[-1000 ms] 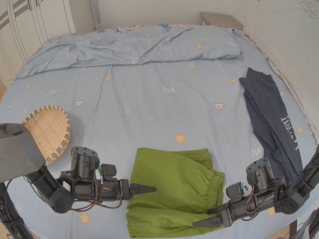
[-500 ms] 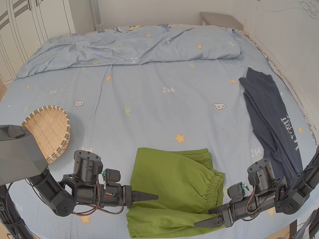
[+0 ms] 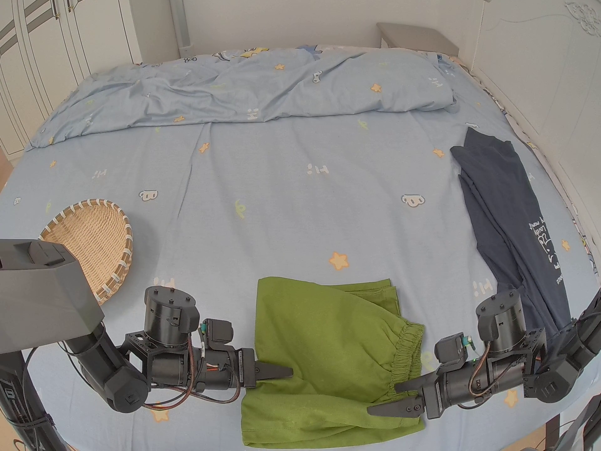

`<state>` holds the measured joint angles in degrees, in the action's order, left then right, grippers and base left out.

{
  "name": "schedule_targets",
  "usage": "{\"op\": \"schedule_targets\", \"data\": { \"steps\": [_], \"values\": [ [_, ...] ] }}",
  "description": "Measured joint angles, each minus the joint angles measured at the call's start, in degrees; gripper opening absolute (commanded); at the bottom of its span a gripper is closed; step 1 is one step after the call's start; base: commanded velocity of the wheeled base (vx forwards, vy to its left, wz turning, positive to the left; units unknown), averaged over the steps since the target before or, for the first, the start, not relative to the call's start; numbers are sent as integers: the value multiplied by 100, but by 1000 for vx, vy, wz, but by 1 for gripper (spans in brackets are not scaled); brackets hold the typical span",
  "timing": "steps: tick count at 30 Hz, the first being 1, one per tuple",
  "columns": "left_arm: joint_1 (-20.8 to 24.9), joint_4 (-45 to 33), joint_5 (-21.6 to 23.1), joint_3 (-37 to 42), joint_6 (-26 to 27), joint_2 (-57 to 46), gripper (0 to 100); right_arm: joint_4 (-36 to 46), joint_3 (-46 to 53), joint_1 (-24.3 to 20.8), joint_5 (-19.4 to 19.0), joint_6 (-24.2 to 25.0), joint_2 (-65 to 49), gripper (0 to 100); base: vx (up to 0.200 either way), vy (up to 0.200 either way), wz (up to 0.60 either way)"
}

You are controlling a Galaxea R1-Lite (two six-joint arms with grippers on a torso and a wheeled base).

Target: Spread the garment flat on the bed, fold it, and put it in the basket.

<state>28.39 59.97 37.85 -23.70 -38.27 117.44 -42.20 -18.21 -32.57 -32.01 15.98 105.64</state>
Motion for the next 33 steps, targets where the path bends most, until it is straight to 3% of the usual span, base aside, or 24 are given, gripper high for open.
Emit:
{"op": "schedule_targets", "data": {
  "steps": [8,15,23,27,33],
  "values": [
    [-50,-356,0,-124,-108,-311,0,30,-405,328,7,244,-780,100,0,0,0],
    [-285,-2141,-6,-730,-108,-1128,0,692,-1086,746,5,334,-1449,100,0,0,0],
    [-624,-4205,-4,-2291,257,-1904,0,1413,-1893,1325,-6,350,-1891,100,0,0,0],
    [-856,-4648,2,-2798,617,-2098,0,1580,-2042,1504,-11,334,-1994,100,0,100,0],
    [-1048,-5064,7,-3090,663,-2243,0,1607,-2118,1601,-12,334,-2057,100,0,200,0]
  ]
}}
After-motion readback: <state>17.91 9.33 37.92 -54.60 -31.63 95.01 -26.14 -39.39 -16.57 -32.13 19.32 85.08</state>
